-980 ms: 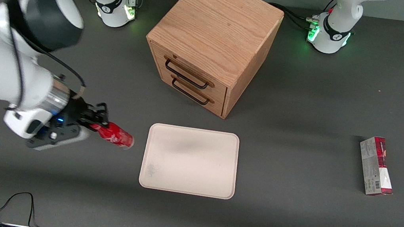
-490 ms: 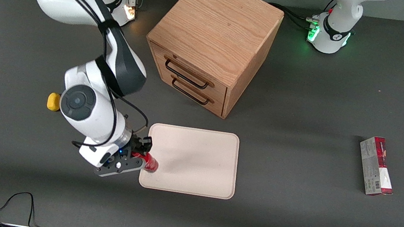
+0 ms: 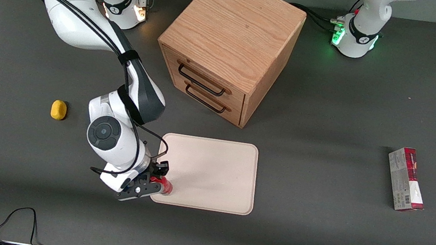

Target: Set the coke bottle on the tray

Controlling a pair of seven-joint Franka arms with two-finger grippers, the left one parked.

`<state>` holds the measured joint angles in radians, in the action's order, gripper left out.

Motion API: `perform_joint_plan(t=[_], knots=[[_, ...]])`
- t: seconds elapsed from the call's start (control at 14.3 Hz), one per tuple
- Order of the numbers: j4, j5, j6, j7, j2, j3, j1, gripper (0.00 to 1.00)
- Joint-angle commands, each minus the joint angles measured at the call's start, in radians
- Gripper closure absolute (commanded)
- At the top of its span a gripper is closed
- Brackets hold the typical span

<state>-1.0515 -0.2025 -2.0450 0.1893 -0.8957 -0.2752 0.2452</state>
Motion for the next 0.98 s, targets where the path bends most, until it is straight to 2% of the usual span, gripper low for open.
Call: perform_joint_plan(t=[0.0, 0.07, 0.14, 0.49, 0.63, 0.7, 0.77, 0.91], knots=[[-0.016, -0.026, -0.015, 0.038, 0.021, -0.010, -0.003, 0.90], [-0.018, -0.026, -0.018, 0.039, 0.021, -0.012, -0.001, 0.40], [-0.027, -0.026, -0.029, 0.053, 0.020, -0.010, -0.004, 0.01], [-0.053, -0.022, -0.021, 0.088, 0.087, -0.007, -0.015, 0.00], [-0.112, -0.006, 0.032, 0.093, 0.174, 0.001, -0.071, 0.00], [-0.166, 0.030, 0.037, 0.084, 0.235, 0.001, -0.111, 0.00], [-0.229, 0.094, 0.055, 0.081, 0.312, 0.010, -0.139, 0.00], [-0.365, 0.174, 0.104, 0.082, 0.470, 0.112, -0.142, 0.00]])
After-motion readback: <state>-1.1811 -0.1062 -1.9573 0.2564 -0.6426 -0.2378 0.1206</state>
